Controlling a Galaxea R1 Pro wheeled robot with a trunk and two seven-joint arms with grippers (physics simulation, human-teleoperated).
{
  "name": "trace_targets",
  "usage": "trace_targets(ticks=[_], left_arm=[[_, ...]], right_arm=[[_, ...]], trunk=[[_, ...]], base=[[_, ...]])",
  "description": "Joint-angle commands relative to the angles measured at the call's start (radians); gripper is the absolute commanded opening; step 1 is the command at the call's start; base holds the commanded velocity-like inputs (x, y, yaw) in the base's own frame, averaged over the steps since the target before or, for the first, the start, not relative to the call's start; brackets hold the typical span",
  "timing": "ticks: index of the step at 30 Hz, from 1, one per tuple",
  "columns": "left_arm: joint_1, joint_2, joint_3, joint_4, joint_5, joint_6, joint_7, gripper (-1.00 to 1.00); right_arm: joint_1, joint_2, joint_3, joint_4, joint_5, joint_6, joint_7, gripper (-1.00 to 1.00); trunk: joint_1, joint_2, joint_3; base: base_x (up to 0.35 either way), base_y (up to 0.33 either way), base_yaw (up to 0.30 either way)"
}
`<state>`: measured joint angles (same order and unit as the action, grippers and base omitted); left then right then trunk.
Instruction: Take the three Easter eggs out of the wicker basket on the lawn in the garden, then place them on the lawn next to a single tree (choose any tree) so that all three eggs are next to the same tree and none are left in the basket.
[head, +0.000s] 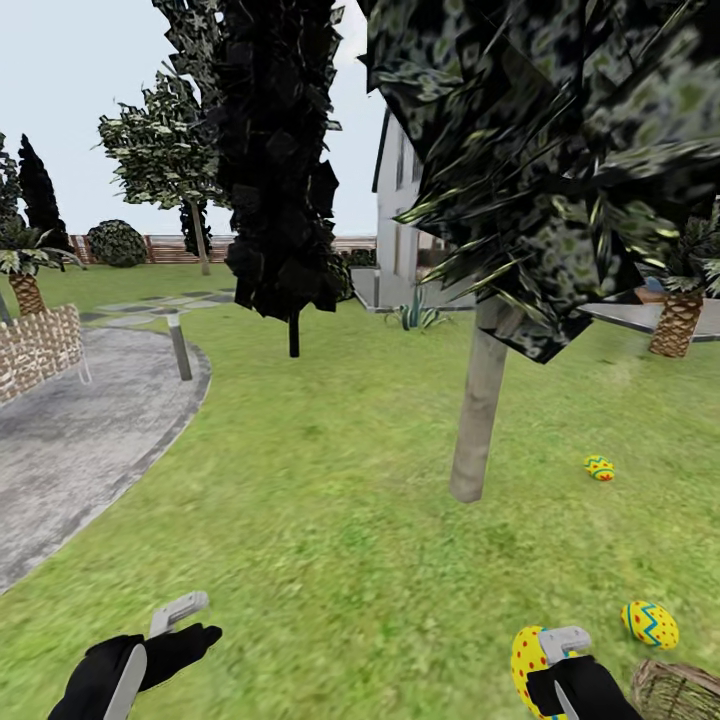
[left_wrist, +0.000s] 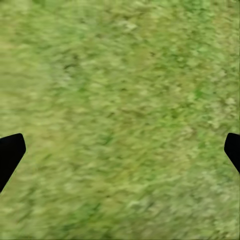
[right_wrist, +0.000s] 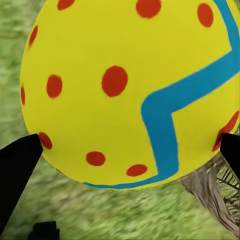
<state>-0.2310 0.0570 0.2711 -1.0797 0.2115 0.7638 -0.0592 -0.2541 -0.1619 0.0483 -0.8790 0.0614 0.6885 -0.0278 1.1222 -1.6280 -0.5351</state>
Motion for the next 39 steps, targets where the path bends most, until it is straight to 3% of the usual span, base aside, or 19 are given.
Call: trace_targets(ticks=[1,20,39], left_arm=[[-0.001,0.000,0.002,0.000,-0.001,0.005,-0.004,1.00],[-0.001,-0.002,0.002,0.000,-0.001,0.005,-0.004,1.00],[-0.001,0.000,0.002,-0.001,0.003,0.005,-0.004,1.00]], right_arm=[[-0.001,-0.002,0.004,-0.001,0.006,0.006,-0.001,-1.00],[-0.001,-0.001,0.004,-0.001,0.006,0.006,-0.001,-1.00],[-0.001,0.003,0.005,-0.001,0.005,0.006,-0.001,-1.00]], trunk=[[0.001,-0.001,-0.001],[0.001,-0.001,-0.001],[0.001,-0.001,-0.001]], base=[[0.308,0.172,0.000],[0.336,0.060,0.000],[0.335,0.150,0.000]])
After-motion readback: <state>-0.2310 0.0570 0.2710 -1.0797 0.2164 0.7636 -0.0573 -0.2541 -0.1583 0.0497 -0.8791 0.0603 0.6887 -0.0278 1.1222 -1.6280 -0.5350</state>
